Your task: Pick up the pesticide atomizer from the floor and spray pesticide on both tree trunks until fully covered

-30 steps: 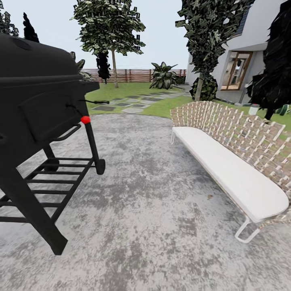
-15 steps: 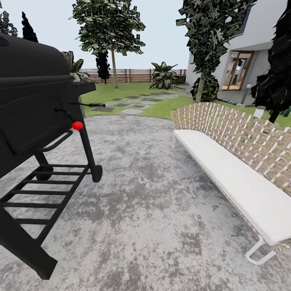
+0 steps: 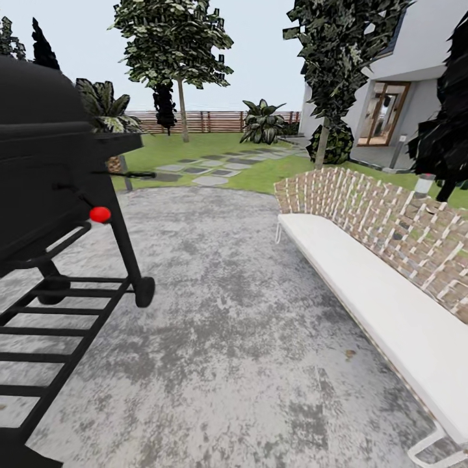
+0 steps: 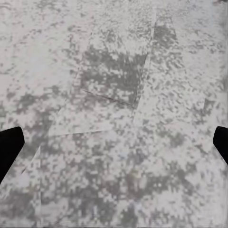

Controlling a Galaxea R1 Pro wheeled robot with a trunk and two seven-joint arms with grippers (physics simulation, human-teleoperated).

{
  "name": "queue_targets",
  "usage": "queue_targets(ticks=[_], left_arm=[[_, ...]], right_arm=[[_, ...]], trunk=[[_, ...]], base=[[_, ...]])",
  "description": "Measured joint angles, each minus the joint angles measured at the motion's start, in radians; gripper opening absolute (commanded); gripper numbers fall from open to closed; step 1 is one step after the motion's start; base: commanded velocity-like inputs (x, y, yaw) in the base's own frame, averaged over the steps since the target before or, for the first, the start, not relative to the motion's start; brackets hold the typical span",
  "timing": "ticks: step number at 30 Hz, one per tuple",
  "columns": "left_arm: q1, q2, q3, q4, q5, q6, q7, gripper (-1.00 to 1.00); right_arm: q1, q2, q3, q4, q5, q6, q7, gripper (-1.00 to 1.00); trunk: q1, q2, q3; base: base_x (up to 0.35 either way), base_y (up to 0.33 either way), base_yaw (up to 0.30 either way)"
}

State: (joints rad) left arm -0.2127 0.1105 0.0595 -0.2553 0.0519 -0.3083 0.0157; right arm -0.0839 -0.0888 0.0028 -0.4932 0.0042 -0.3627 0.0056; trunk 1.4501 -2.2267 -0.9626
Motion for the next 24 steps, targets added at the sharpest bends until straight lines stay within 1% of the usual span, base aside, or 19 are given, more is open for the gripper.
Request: queue_targets(ticks=[6,24], left_arm=[[0.000,0.000,0.000,0.000,0.000,0.000,0.000,1.00],[0.001,0.000,0.000,0.000,0.000,-0.001,0.000,1.00]], right_arm=[[0.000,0.000,0.000,0.000,0.000,0.000,0.000,1.00],[0.000,0.000,0.000,0.000,0.000,-0.001,0.000,1.00]], trunk=[[0.000,0.000,0.000],[0.000,0.000,0.000]], base=[[0.339,-0.056,0.000],[0.339,-0.002,0.000]])
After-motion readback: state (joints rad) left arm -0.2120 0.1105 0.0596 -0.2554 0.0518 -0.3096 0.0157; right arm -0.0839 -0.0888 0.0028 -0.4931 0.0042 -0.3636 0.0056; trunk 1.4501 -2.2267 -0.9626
